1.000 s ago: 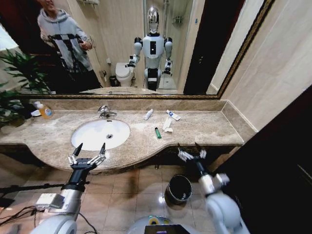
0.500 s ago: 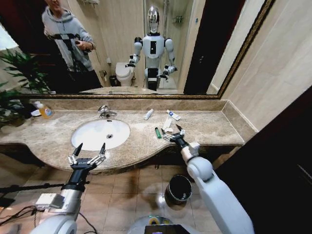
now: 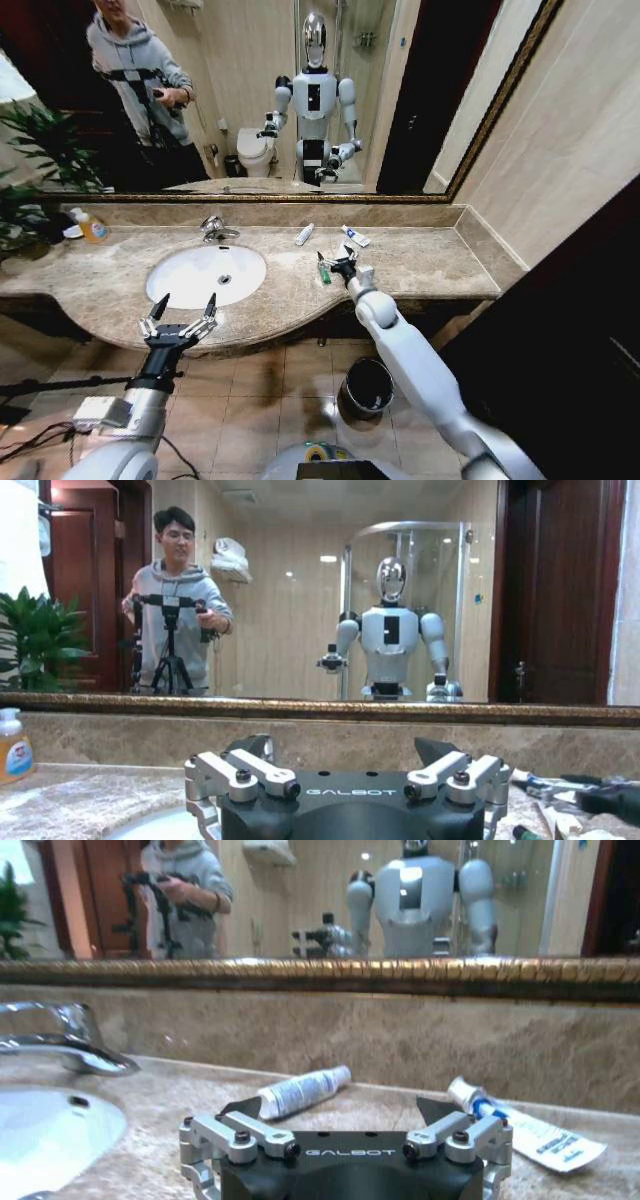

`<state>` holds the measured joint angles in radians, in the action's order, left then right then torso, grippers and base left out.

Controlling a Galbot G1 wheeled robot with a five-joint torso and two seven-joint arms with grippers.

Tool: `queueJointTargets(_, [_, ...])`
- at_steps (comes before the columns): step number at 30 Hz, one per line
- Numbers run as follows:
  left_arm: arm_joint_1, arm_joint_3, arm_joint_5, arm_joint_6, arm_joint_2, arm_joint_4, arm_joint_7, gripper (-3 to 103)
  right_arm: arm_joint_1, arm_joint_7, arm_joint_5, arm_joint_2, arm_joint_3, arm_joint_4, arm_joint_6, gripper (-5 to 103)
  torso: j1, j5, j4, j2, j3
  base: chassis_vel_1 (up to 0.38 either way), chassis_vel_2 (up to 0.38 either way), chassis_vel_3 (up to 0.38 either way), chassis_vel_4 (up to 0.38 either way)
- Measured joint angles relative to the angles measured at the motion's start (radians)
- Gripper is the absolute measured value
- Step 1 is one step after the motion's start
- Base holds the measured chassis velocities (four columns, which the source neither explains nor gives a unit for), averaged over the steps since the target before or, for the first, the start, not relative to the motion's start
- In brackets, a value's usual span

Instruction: Pick up the trash from the sink and place it in the trash bin.

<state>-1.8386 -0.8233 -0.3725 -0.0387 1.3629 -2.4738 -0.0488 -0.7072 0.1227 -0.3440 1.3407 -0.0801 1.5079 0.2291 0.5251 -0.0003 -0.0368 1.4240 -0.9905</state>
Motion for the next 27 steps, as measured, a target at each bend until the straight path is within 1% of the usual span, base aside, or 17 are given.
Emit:
queueJointTargets(3, [0.000, 0.000, 0.000, 0.000, 0.000, 0.000, 0.000, 100, 0.015, 0.000, 0.014, 0.018, 0.001, -0.039, -0.010, 100, 0.000, 0.0001, -0.0001, 0.000, 0.000, 0.000, 0.000, 0.000, 0.000])
queueJointTargets(5, [0.000, 0.000, 0.000, 0.000, 0.000, 0.000, 0.000, 100, 0.031, -0.001, 0.043, 0.041, -0.002, -0.092, -0.019, 100, 0.000, 0.0001, -0.0001, 0.000, 0.000, 0.000, 0.000, 0.000, 0.000])
queueJointTargets(8, [0.000, 0.000, 0.000, 0.000, 0.000, 0.000, 0.000, 100, 0.036, 0.000, 0.053, 0.046, -0.006, -0.112, -0.022, 100, 0.000, 0.0001, -0.0001, 0.000, 0.000, 0.000, 0.000, 0.000, 0.000])
queueJointTargets(9, [0.000, 0.000, 0.000, 0.000, 0.000, 0.000, 0.000, 100, 0.043, 0.001, 0.075, 0.050, -0.018, -0.143, -0.017, 102, 0.000, 0.0002, -0.0001, 0.000, 0.000, 0.000, 0.000, 0.000, 0.000])
queueJointTargets(12, [0.000, 0.000, 0.000, 0.000, 0.000, 0.000, 0.000, 100, 0.044, -0.003, 0.085, 0.042, -0.035, -0.164, -0.009, 90, 0.000, 0.0002, 0.0000, 0.000, 0.000, 0.000, 0.000, 0.000, 0.000])
queueJointTargets(13, [0.000, 0.000, 0.000, 0.000, 0.000, 0.000, 0.000, 100, 0.044, -0.003, 0.085, 0.042, -0.035, -0.164, -0.009, 90, 0.000, 0.0002, 0.0000, 0.000, 0.000, 0.000, 0.000, 0.000, 0.000])
queueJointTargets(14, [0.000, 0.000, 0.000, 0.000, 0.000, 0.000, 0.000, 100, 0.044, -0.007, 0.085, 0.036, -0.041, -0.170, -0.009, 84, 0.000, 0.0002, 0.0001, 0.000, 0.000, 0.000, 0.000, 0.000, 0.000])
queueJointTargets(16, [0.000, 0.000, 0.000, 0.000, 0.000, 0.000, 0.000, 100, 0.042, -0.008, 0.084, 0.033, -0.045, -0.172, -0.009, 84, 0.000, 0.0002, 0.0000, 0.000, 0.000, 0.000, 0.000, 0.000, 0.000])
queueJointTargets(17, [0.000, 0.000, 0.000, 0.000, 0.000, 0.000, 0.000, 100, 0.039, -0.010, 0.080, 0.029, -0.048, -0.172, -0.009, 73, 0.000, 0.0003, 0.0000, 0.000, 0.000, 0.000, 0.000, 0.000, 0.000])
queueJointTargets(18, [0.000, 0.000, 0.000, 0.000, 0.000, 0.000, 0.000, 100, 0.037, -0.011, 0.078, 0.027, -0.049, -0.172, -0.008, 73, 0.000, 0.0002, 0.0000, 0.000, 0.000, 0.000, 0.000, 0.000, 0.000])
queueJointTargets(19, [0.000, 0.000, 0.000, 0.000, 0.000, 0.000, 0.000, 100, 0.034, -0.011, 0.076, 0.025, -0.050, -0.171, -0.008, 68, 0.000, 0.0003, 0.0000, 0.000, 0.000, 0.000, 0.000, 0.000, 0.000])
queueJointTargets(20, [0.000, 0.000, 0.000, 0.000, 0.000, 0.000, 0.000, 100, 0.034, -0.011, 0.076, 0.025, -0.050, -0.171, -0.008, 68, 0.000, 0.0003, 0.0000, 0.000, 0.000, 0.000, 0.000, 0.000, 0.000])
queueJointTargets(22, [0.000, 0.000, 0.000, 0.000, 0.000, 0.000, 0.000, 100, 0.027, -0.012, 0.068, 0.020, -0.051, -0.167, -0.007, 57, 0.000, 0.0003, 0.0000, 0.000, 0.000, 0.000, 0.000, 0.000, 0.000])
queueJointTargets(24, [0.000, 0.000, 0.000, 0.000, 0.000, 0.000, 0.000, 100, 0.025, -0.012, 0.066, 0.019, -0.052, -0.166, -0.007, 57, 0.000, 0.0003, 0.0000, 0.000, 0.000, 0.000, 0.000, 0.000, 0.000])
queueJointTargets(25, [0.000, 0.000, 0.000, 0.000, 0.000, 0.000, 0.000, 100, 0.021, -0.013, 0.062, 0.016, -0.052, -0.161, -0.007, 45, 0.000, 0.0003, 0.0000, 0.000, 0.000, 0.000, 0.000, 0.000, 0.000])
queueJointTargets(26, [0.000, 0.000, 0.000, 0.000, 0.000, 0.000, 0.000, 100, 0.018, -0.013, 0.059, 0.014, -0.052, -0.158, -0.007, 45, 0.000, 0.0003, 0.0000, 0.000, 0.000, 0.000, 0.000, 0.000, 0.000])
queueJointTargets(27, [0.000, 0.000, 0.000, 0.000, 0.000, 0.000, 0.000, 100, 0.015, -0.013, 0.056, 0.011, -0.053, -0.155, -0.007, 35, 0.000, 0.0003, 0.0001, 0.000, 0.000, 0.000, 0.000, 0.000, 0.000])
